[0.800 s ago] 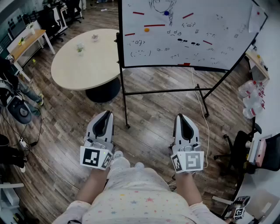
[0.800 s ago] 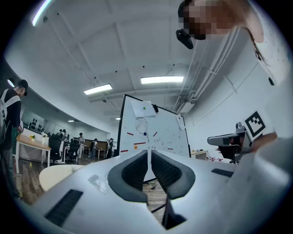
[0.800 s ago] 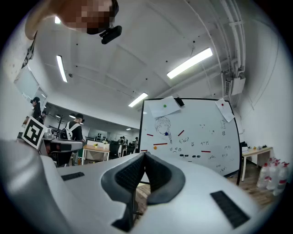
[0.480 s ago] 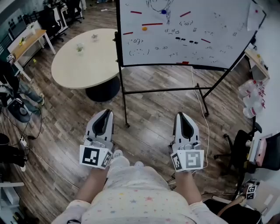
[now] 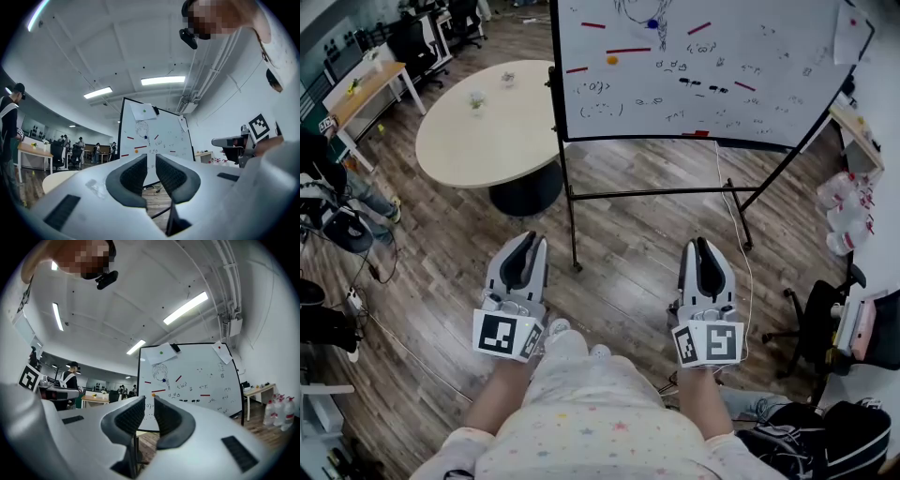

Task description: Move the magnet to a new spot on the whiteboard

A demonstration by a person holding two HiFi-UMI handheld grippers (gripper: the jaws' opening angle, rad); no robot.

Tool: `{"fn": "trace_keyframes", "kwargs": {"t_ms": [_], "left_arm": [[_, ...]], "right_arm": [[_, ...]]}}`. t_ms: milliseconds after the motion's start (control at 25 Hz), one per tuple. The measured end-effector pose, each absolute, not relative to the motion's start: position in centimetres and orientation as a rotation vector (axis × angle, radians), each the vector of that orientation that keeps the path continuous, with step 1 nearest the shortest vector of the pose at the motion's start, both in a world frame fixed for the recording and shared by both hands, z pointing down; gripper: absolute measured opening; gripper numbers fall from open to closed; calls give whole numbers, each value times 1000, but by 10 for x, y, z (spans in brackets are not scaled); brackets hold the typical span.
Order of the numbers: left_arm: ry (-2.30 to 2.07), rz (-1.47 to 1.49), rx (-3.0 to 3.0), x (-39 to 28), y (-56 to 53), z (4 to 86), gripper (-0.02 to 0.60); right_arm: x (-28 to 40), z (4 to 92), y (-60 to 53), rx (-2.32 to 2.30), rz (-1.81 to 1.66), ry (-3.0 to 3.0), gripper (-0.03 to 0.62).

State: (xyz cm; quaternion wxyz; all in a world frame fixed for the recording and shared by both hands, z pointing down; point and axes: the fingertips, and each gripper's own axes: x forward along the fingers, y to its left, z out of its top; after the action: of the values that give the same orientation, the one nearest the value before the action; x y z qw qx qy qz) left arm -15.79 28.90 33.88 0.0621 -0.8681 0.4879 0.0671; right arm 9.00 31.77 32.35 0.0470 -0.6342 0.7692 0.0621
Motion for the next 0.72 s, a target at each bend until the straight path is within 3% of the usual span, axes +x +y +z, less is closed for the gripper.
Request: {"fn": "trace_keyframes", "kwargs": {"t_ms": [200,720], "left_arm": [[1502,176,-2645,-158,278,343,121],[1509,223,-2631,-150,181,339,173]], "right_arm": [[91,328,306,-1948,158,2346,144],[94,328,219,-1974,176,2362,170]]}}
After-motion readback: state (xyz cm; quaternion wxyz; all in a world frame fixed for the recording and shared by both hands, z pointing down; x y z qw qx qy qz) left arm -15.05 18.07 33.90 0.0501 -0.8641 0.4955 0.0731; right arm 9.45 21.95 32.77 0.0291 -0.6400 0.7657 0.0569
